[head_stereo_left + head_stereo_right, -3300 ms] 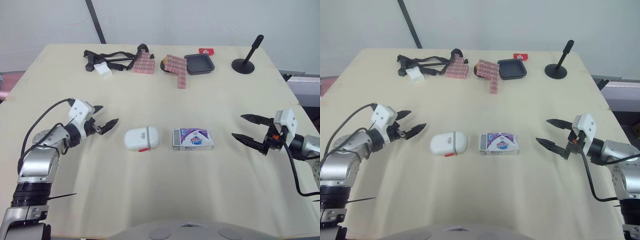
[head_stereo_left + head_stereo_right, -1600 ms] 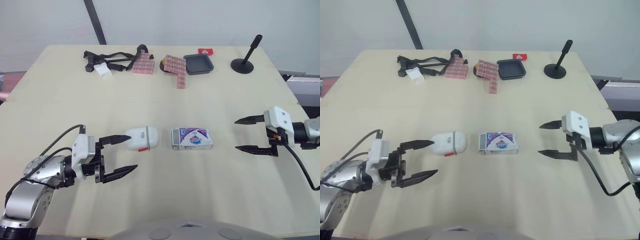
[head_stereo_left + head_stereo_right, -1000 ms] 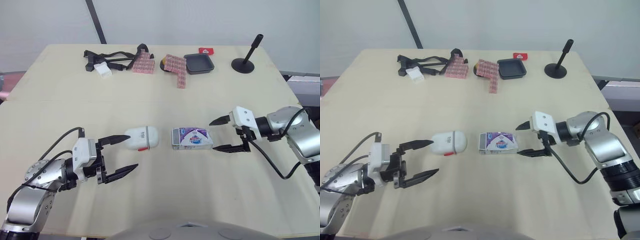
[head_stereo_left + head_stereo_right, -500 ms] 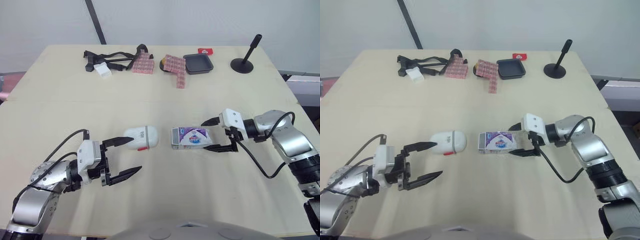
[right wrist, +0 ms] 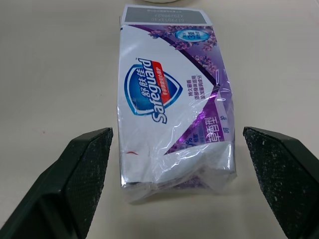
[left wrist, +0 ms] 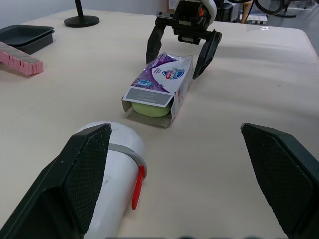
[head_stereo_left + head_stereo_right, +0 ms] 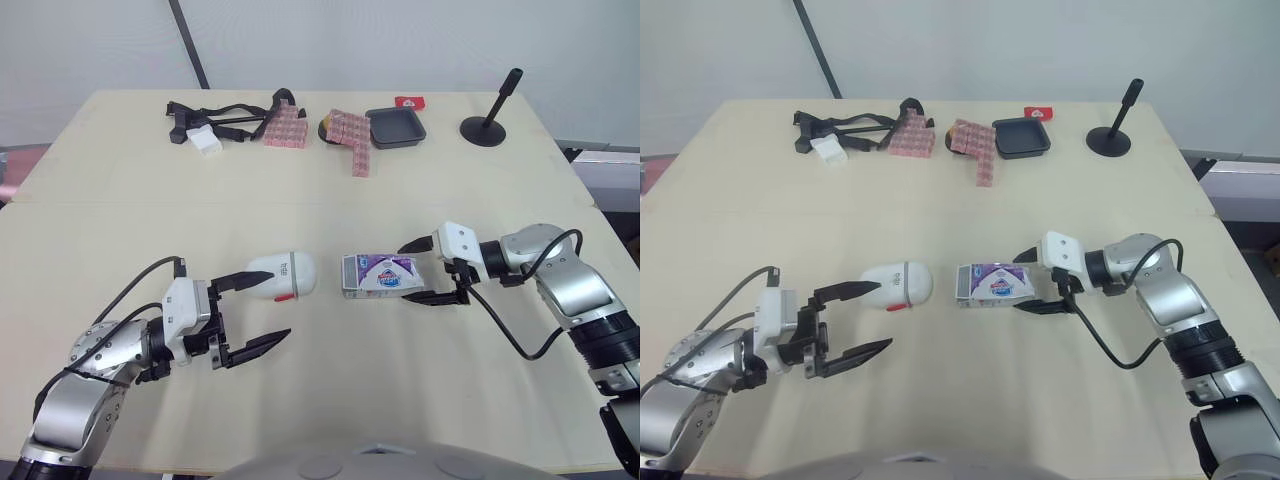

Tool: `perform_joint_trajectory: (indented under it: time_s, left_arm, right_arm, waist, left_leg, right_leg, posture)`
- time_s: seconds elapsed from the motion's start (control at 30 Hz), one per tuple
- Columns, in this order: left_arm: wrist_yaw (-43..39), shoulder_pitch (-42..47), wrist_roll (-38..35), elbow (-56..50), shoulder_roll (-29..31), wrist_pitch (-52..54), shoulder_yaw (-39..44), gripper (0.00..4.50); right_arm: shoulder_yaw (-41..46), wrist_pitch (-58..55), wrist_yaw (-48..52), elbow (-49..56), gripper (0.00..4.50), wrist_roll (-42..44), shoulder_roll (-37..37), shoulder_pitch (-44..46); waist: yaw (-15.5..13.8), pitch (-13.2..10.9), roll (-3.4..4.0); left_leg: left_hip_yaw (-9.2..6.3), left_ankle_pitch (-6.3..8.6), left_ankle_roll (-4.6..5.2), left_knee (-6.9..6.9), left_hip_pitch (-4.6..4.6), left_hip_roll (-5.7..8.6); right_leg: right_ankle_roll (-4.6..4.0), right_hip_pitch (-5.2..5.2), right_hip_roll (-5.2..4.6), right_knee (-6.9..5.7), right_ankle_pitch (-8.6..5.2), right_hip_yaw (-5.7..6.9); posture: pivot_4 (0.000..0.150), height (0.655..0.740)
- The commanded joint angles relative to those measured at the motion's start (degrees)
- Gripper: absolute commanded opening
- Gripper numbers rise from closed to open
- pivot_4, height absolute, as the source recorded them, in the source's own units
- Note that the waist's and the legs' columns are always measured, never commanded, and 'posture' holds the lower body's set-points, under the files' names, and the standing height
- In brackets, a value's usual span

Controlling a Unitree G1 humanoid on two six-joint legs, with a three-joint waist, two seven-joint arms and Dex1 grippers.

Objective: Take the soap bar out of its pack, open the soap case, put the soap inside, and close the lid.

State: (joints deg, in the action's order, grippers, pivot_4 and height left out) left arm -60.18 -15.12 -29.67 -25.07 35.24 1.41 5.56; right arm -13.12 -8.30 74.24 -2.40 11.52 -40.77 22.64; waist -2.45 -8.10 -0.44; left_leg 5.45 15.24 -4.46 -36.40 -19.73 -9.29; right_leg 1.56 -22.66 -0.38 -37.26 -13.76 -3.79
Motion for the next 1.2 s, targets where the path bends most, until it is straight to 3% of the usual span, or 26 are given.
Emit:
perform_joint_trajectory:
  time_s: [0.03, 0.33, 0.57, 1.2]
  left_arm:
    - [0.4, -0.1, -0.5, -2.3, 0.2, 0.0, -0.2, 4.46]
    - [0.5, -0.1, 0.0, -2.7, 0.3, -0.1, -0.5, 4.46]
    - [1.2, 0.3, 0.2, -3.0, 0.2, 0.1, -1.2, 4.5]
    - [2.1, 1.4, 0.5, -2.7, 0.5, 0.5, -1.8, 4.5]
  right_arm:
    - [0.6, 0.6, 0.0, 0.0, 4.5, 0.0, -0.2, 0.1]
    - [0.6, 0.7, 0.2, -1.0, 4.5, -0.3, 0.1, 0.4]
    - [0.7, 0.8, 0.1, -0.6, 2.36, -0.3, 0.3, 0.0]
    - [2.7, -0.8, 0.2, 2.7, 2.36, 0.8, -2.3, -1.0]
  waist:
    - [0.0, 0.0, 0.0]
    - [0.0, 0.0, 0.0]
    - [0.0, 0.0, 0.0]
    - [0.0, 0.0, 0.0]
  left_leg:
    - [0.0, 0.0, 0.0, 0.0, 0.0, 0.0]
    - [0.0, -0.01, -0.01, 0.0, 0.01, 0.0]
    - [0.0, -0.01, -0.02, 0.0, 0.02, 0.0]
    - [0.0, -0.02, -0.03, 0.0, 0.06, -0.01]
  right_leg:
    - [0.0, 0.0, 0.0, 0.0, 0.0, 0.0]
    - [0.0, 0.02, 0.01, 0.0, 0.0, 0.0]
    - [0.0, 0.03, 0.01, 0.0, 0.0, 0.01]
    - [0.0, 0.09, 0.02, -0.01, 0.0, 0.0]
  posture:
    - [0.15, 0.7374]
    - [0.15, 0.7374]
    - [0.15, 0.7374]
    - [0.15, 0.7374]
